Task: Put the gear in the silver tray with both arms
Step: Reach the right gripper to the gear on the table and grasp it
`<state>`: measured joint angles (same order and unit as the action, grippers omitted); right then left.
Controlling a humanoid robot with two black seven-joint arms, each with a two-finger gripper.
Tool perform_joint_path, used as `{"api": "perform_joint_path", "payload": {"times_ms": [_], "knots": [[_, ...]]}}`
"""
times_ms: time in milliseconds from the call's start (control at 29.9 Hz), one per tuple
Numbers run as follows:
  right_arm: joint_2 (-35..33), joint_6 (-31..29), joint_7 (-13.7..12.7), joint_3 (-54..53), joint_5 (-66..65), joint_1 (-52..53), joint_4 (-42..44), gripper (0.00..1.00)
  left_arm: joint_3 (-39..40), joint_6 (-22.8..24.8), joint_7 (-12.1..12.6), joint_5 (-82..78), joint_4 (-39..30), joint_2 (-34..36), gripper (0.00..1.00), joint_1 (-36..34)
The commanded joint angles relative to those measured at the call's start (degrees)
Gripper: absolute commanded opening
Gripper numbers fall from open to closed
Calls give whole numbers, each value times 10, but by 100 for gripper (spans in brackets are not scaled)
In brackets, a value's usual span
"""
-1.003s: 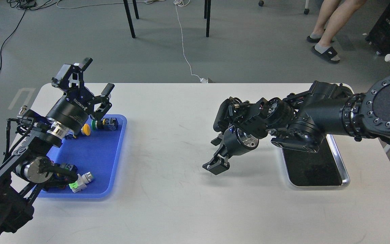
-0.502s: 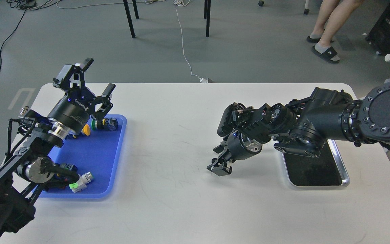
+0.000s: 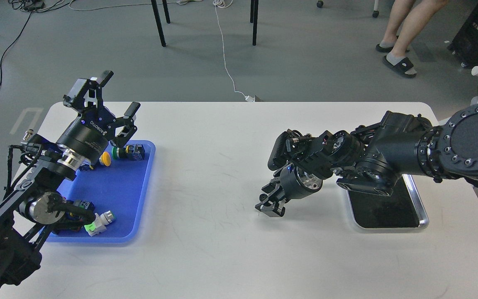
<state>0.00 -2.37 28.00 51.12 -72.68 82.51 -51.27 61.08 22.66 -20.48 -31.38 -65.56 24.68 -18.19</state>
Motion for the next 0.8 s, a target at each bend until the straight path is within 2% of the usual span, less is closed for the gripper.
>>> {"api": "perform_joint_path", "payload": {"times_ms": [0, 134, 468, 769], "knots": [[0, 0, 0, 0, 0, -1, 6, 41, 0, 0, 0, 0, 0, 0, 98, 0], [0, -3, 0, -1, 0, -1, 6, 29, 1, 0, 0, 0, 0, 0, 98, 0], [0, -6, 0, -1, 1, -2, 7, 17, 1, -1, 0, 0, 0, 0, 98, 0], [0, -4, 0, -8, 3, 25, 0, 17, 1, 0, 0, 0, 0, 1, 98, -1]]}}
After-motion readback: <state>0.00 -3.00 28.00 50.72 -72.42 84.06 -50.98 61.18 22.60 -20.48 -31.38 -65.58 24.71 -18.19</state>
